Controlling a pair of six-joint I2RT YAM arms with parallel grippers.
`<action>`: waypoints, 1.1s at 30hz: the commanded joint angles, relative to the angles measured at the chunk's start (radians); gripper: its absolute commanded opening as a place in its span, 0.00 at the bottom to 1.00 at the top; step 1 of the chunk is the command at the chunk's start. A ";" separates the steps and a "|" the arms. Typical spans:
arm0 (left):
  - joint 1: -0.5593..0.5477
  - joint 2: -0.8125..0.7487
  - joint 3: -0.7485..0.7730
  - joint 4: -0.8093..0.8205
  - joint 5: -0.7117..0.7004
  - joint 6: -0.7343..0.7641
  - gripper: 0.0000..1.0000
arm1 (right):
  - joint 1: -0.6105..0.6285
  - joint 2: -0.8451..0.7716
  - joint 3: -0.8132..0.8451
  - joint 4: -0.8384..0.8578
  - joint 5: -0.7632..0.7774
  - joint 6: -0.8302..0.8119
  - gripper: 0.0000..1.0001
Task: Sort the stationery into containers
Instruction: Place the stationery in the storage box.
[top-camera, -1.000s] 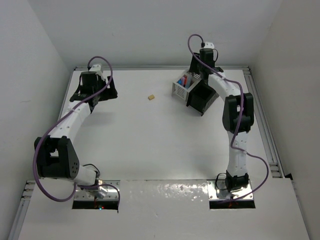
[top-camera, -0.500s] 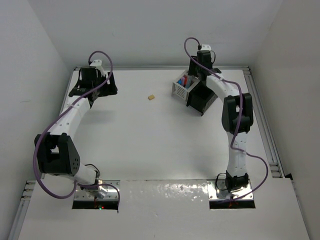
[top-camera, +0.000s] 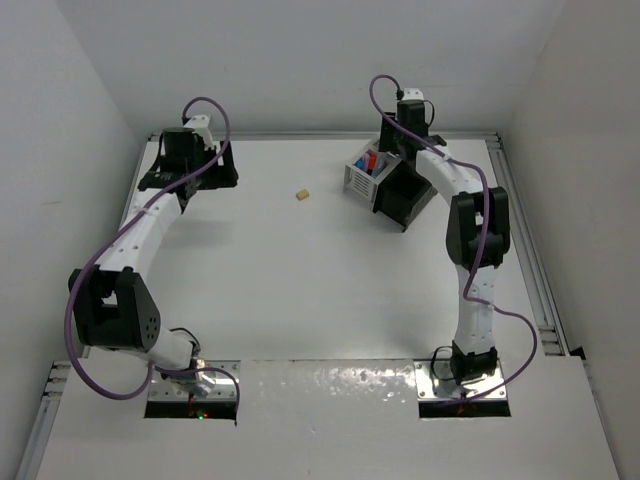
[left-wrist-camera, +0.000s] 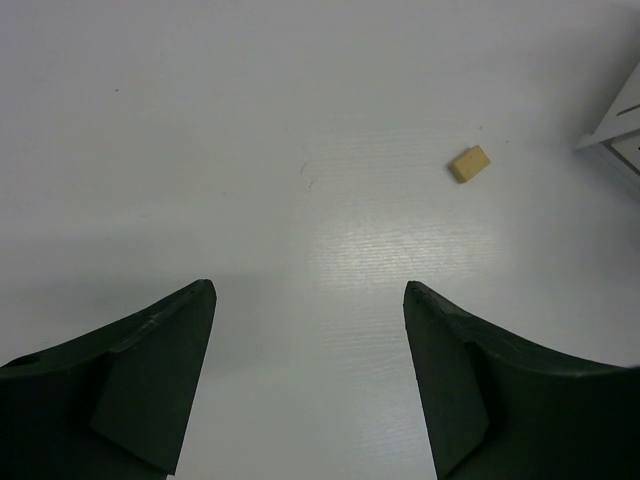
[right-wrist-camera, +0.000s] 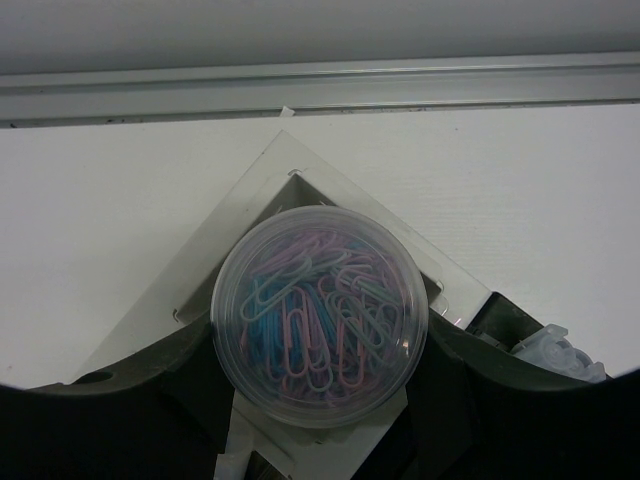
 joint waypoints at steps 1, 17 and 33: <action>-0.005 -0.033 0.013 0.021 0.010 0.018 0.74 | -0.005 -0.037 0.016 -0.055 -0.016 -0.022 0.00; -0.008 -0.033 0.013 0.030 0.016 0.026 0.74 | -0.008 -0.064 -0.009 -0.058 -0.009 -0.023 0.00; -0.012 -0.017 0.036 0.031 0.023 0.042 0.74 | -0.007 -0.149 -0.026 -0.041 -0.031 -0.032 0.00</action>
